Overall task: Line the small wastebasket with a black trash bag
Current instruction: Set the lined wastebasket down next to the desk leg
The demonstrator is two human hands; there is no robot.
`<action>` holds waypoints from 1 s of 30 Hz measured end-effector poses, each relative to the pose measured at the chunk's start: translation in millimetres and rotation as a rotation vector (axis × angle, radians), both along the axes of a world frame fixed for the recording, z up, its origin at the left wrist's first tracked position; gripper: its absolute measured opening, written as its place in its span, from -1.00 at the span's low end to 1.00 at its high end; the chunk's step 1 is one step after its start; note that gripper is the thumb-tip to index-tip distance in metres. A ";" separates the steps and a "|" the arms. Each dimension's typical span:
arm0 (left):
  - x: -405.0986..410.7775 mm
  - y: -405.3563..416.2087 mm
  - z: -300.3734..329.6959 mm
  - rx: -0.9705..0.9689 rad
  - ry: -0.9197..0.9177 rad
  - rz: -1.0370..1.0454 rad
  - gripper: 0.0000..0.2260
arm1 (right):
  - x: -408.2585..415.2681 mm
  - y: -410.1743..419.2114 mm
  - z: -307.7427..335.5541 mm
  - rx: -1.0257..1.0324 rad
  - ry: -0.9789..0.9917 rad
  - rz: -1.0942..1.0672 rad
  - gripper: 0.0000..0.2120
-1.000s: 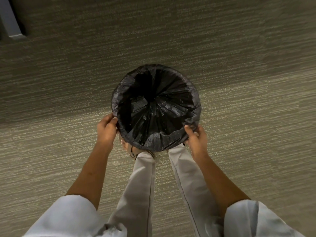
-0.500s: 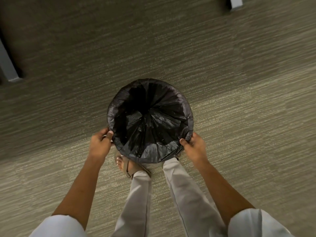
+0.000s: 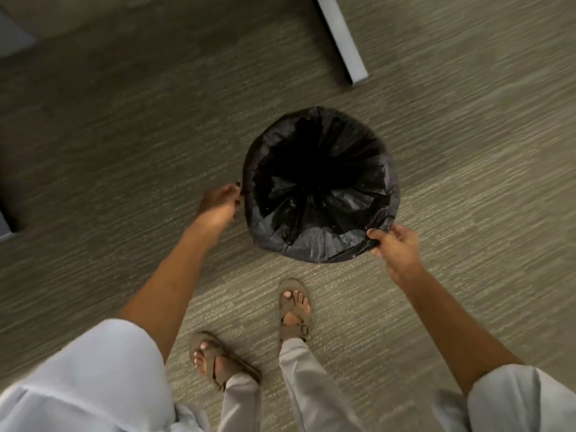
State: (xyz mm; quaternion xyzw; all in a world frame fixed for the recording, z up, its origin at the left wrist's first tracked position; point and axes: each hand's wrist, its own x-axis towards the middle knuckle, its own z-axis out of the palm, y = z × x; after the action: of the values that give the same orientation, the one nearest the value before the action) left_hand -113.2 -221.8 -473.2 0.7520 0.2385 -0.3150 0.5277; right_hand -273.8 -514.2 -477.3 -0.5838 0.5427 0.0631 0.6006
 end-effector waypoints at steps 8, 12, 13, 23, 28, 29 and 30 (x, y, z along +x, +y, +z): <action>46.7 -38.1 2.7 0.013 -0.072 -0.178 -0.68 | 95.4 -49.1 -16.2 0.007 -0.029 -0.259 -0.83; 34.4 -23.4 -4.6 0.057 -0.045 -0.250 -0.66 | 136.3 -54.5 -31.1 0.047 -0.018 -0.402 -0.80; 31.2 -17.5 -7.8 0.061 -0.039 -0.244 -0.66 | 144.4 -54.4 -34.8 0.050 -0.025 -0.432 -0.80; 16.4 14.5 -30.7 0.088 -0.019 -0.224 -0.69 | 157.9 -43.6 -66.4 0.201 0.011 -0.484 -0.53; 13.9 4.4 -21.4 0.090 -0.005 -0.232 -0.66 | 151.0 -47.8 -57.5 0.358 0.023 -0.326 -0.48; 13.9 1.8 -19.4 0.089 -0.004 -0.235 -0.67 | 148.8 -48.1 -55.5 0.377 0.044 -0.284 -0.42; 13.7 -0.4 -16.3 0.092 -0.004 -0.244 -0.67 | 146.3 -47.6 -54.6 0.389 0.062 -0.247 -0.34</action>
State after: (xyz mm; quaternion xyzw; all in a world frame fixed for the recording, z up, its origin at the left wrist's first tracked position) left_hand -99.5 -222.2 -489.5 0.7996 0.1584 -0.3642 0.4506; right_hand -127.4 -561.8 -532.0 -0.3839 0.6058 0.1103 0.6880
